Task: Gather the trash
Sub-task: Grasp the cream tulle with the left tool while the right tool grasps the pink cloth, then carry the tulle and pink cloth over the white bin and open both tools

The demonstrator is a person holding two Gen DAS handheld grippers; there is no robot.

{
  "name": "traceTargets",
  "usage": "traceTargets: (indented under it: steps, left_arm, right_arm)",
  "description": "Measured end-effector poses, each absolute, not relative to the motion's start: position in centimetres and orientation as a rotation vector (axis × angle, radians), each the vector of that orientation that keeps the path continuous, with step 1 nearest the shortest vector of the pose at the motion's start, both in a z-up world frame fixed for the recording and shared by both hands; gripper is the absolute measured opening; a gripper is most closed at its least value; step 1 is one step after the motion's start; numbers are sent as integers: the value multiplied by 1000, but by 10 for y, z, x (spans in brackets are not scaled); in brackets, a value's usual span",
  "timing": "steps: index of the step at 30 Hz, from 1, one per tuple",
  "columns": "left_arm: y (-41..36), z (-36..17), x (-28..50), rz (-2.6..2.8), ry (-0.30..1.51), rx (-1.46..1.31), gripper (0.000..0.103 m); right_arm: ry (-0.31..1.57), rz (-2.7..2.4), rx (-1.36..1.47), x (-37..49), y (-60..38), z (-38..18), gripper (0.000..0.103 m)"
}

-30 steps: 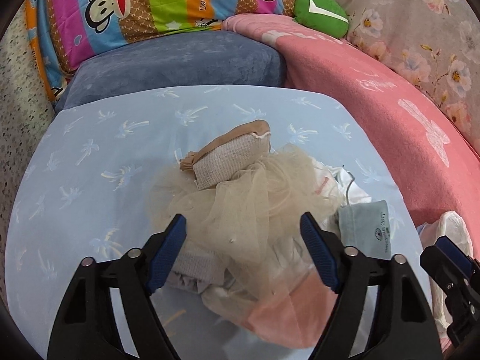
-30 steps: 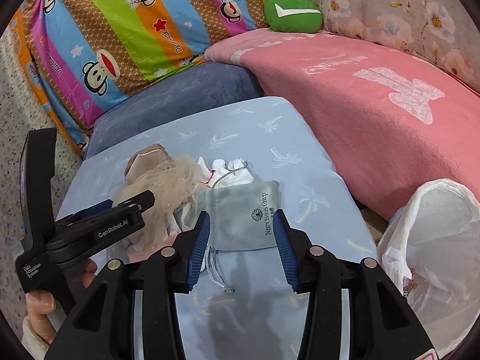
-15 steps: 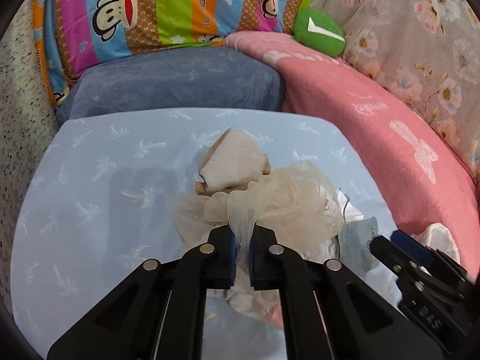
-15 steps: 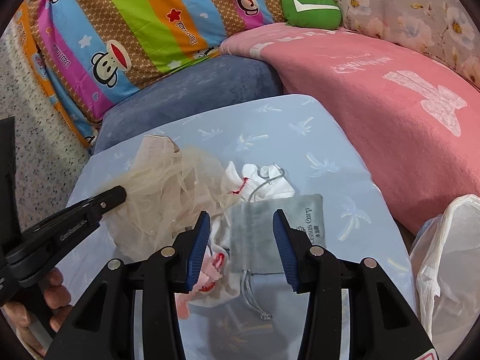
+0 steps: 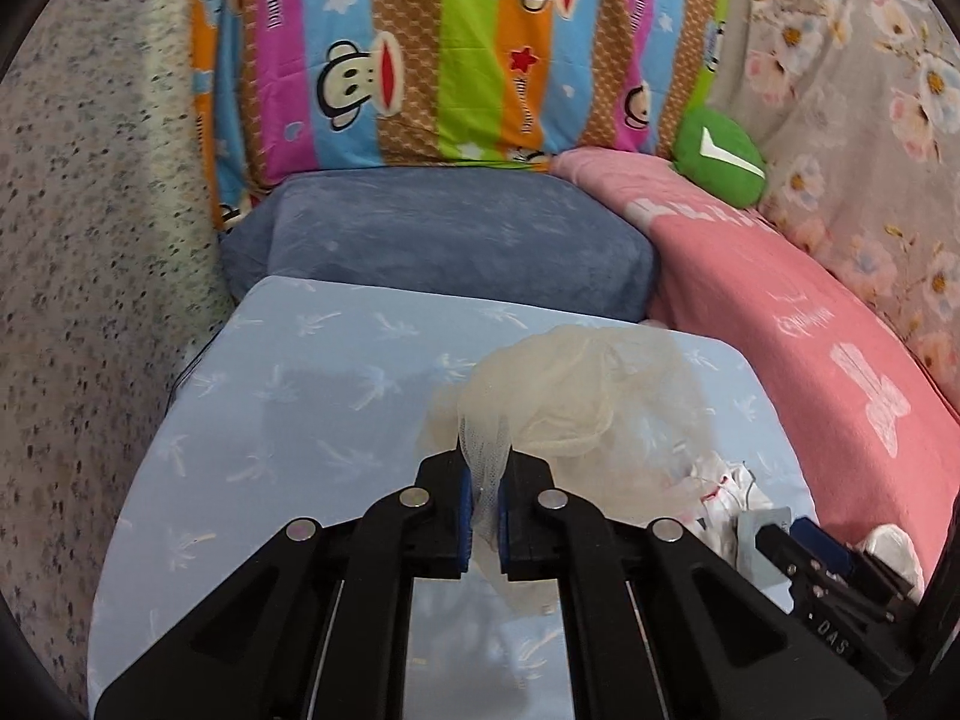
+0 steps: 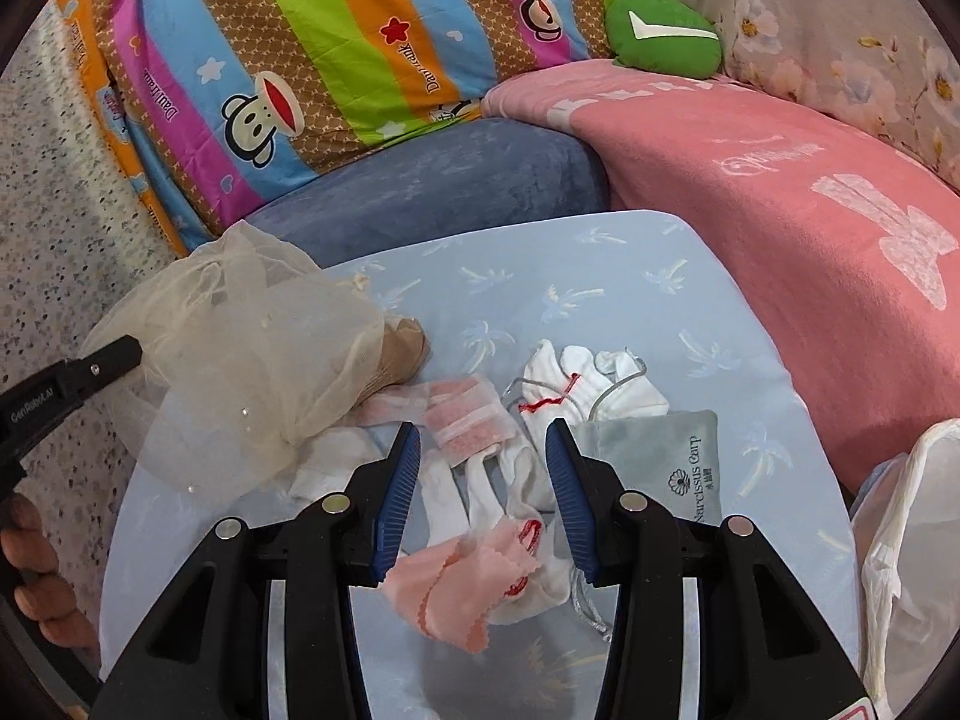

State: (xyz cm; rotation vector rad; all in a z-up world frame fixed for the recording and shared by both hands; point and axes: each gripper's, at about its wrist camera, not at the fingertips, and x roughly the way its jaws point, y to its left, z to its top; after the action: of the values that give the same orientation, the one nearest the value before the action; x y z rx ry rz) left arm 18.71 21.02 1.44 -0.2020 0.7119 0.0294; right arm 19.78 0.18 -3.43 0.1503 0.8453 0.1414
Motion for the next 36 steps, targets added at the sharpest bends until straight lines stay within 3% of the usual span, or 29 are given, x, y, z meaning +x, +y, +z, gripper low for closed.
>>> traceTargets:
  steps: [11,15,18,28,36]
  left_arm:
    - [217,-2,165,8,758,-231,6]
    - [208,-2,160,-14,767,-234,6]
    - [201,4,155,-32,758,-233,6]
    - [168,31,139,-94,709,-201,6]
    - [141,34,125,-141,707,-178,6]
  right_arm:
    - [949,120,167,173,1,-79,43]
    - [974,137,164,169,2,-86,17]
    - [967,151,174,163,-1,-81,7]
    - [888,164,207,143,-21,-42,7]
    - [952,134,236,122,-45,-67,12]
